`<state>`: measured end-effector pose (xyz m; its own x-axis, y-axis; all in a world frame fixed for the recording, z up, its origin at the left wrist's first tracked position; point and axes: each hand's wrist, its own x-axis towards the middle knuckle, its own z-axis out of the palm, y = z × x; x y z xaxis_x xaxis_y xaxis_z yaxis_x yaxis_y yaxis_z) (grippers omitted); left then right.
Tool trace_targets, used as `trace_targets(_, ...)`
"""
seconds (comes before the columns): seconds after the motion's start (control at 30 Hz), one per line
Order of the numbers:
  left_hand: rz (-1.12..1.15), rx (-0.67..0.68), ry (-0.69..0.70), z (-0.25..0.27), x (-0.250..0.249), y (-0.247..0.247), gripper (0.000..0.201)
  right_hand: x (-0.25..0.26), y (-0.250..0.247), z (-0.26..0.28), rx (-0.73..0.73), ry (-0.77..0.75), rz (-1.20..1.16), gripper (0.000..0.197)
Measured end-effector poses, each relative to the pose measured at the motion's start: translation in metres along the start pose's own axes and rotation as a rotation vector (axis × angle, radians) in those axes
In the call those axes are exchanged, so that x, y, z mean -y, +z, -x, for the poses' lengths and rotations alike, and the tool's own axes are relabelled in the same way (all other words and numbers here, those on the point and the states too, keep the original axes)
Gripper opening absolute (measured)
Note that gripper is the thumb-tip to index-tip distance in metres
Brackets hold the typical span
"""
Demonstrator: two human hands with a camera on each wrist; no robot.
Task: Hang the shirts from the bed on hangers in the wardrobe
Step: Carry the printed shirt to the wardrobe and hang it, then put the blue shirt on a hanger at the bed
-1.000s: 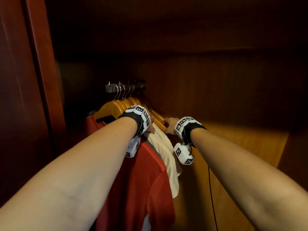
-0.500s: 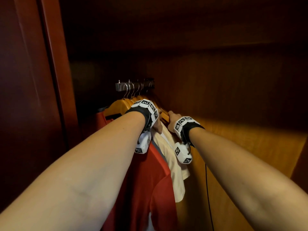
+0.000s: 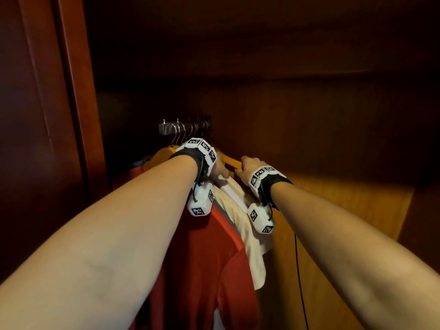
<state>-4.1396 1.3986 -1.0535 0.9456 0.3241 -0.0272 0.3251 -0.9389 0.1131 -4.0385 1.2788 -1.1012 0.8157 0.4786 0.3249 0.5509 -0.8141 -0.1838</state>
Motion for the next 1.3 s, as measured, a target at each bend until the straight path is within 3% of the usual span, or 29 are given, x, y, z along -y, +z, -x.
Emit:
trace_targets(0.3,0.192,-0.044,0.034,-0.009,0.001,0.006,0.065,-0.010,-0.021,0.022,-0.229,0.059,0.014,0.025)
trace_targets(0.63,0.231,-0.283,0.071,0.010,-0.021,-0.006,0.055,-0.041,-0.052,0.071,-0.366,0.171,0.048,0.025)
trace_targets(0.77,0.396,-0.378,0.053,0.031,-0.049,-0.007,0.058,-0.052,-0.074,0.099,-0.402,0.191,0.048,0.028)
trace_targets(0.93,0.808,-0.510,-0.006,0.072,-0.089,-0.010,0.079,-0.072,-0.103,0.139,-0.462,0.212,0.067,0.021)
trace_targets(1.03,0.967,-0.499,0.003,0.088,-0.105,-0.008,0.087,-0.085,-0.117,0.166,-0.495,0.214,0.069,0.019)
trace_targets(1.3,1.120,-0.452,0.222,0.144,-0.139,0.003,0.074,-0.111,-0.135,0.244,-0.628,0.166,0.183,0.015)
